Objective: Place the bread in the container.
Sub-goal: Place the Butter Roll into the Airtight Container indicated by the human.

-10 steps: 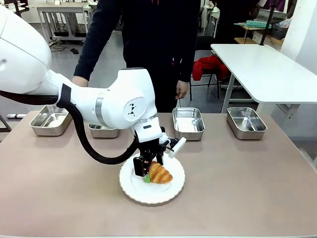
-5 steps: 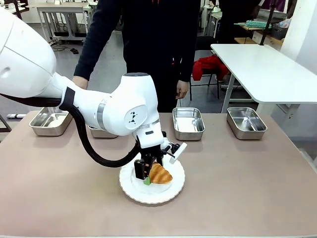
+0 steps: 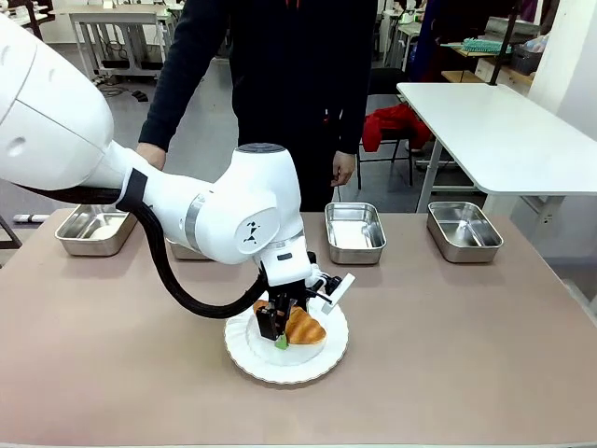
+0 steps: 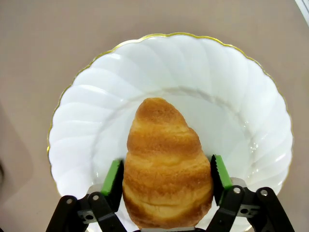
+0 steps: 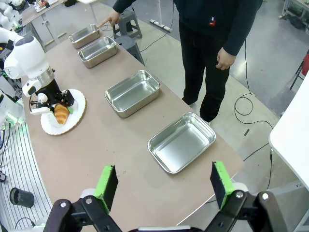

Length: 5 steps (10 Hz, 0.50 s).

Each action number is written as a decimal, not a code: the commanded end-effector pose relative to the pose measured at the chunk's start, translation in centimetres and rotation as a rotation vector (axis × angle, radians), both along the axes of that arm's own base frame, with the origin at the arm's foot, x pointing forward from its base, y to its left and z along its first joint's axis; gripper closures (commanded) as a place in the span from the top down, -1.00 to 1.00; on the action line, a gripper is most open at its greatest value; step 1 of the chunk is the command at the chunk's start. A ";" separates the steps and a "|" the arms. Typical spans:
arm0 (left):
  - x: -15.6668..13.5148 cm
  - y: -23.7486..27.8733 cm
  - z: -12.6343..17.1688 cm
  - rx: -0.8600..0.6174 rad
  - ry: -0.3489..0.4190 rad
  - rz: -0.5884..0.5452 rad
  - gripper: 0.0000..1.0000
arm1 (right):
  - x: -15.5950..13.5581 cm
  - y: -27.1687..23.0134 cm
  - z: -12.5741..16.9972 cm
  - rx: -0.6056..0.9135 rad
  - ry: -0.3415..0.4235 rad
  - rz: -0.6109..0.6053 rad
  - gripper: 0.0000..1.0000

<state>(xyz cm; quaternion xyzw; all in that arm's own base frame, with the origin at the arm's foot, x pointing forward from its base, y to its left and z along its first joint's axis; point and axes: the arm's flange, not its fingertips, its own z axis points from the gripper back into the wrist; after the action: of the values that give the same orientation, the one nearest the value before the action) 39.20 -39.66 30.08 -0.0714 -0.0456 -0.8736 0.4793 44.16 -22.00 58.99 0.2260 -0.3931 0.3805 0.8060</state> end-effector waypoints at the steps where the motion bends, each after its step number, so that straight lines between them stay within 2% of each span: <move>1: -0.6 0.2 0.0 0.032 -0.019 0.018 0.22 | 0.1 0.2 0.2 0.005 -0.010 0.004 1.00; 2: -0.7 0.3 0.1 0.048 -0.021 0.021 0.20 | 0.1 0.2 0.2 0.005 -0.010 0.004 1.00; 3: -0.6 0.4 0.2 0.065 -0.016 0.015 -0.18 | 0.1 0.2 0.2 0.005 -0.010 0.004 1.00; 4: -0.6 0.6 0.4 0.083 0.004 -0.032 -0.20 | 0.1 0.2 0.2 0.005 -0.010 0.004 1.00; 5: 0.0 0.0 0.5 0.014 -0.013 0.006 -0.20 | 0.1 0.2 0.2 0.005 -0.010 0.004 1.00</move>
<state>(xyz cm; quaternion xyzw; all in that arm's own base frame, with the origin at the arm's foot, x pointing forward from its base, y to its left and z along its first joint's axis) 39.18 -39.60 30.69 -0.0596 -0.0354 -0.8760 0.4773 44.16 -22.00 58.99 0.2260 -0.3931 0.3805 0.8060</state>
